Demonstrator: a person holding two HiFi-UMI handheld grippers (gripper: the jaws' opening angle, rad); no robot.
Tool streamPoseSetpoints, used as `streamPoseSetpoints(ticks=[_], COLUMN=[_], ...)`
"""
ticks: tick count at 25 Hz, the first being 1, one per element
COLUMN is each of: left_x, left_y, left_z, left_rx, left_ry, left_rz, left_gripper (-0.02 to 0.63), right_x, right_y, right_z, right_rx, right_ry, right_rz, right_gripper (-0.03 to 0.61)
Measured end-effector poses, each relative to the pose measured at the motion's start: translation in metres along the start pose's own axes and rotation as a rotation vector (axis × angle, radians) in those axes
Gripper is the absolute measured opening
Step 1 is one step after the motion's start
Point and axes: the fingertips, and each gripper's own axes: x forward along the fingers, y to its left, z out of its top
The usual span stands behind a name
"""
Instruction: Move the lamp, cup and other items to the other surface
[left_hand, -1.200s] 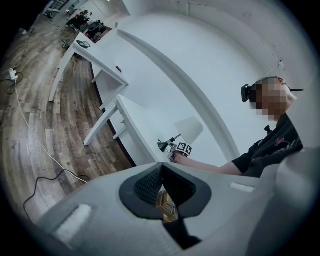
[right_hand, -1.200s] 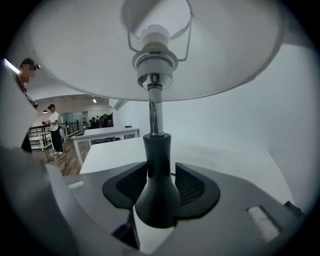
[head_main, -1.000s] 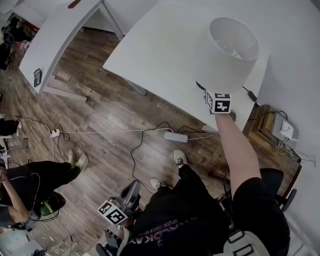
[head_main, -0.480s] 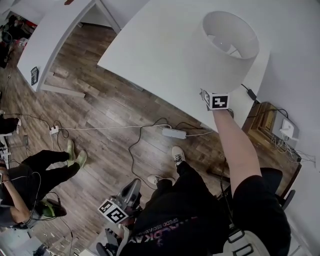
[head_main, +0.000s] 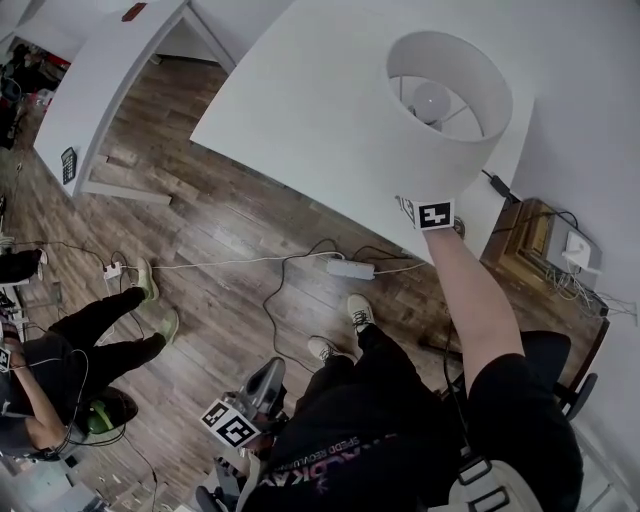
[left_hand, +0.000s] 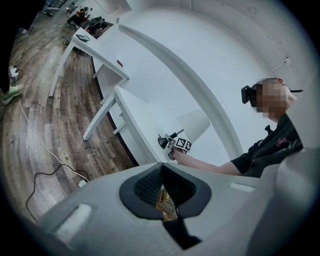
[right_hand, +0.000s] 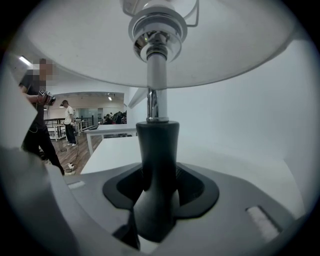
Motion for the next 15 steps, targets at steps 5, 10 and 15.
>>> streamPoseSetpoints(ticks=[5, 10, 15], left_x=[0.002, -0.001, -0.005], left_y=[0.0, 0.0, -0.003], left_z=[0.003, 0.007, 0.009], left_rx=[0.014, 0.028, 0.037], left_ry=[0.015, 0.01, 0.011], left_rz=[-0.029, -0.057, -0.092], left_gripper=[-0.002, -0.002, -0.002], right_x=[-0.013, -0.03, -0.05], right_y=[0.007, 0.009, 0.011], right_z=[-0.001, 0.005, 0.016], right_rx=[-0.03, -0.046, -0.022], right_ry=[0.019, 0.008, -0.011], right_rz=[0.014, 0.001, -0.021], right_gripper=[0.173, 0.173, 0.174])
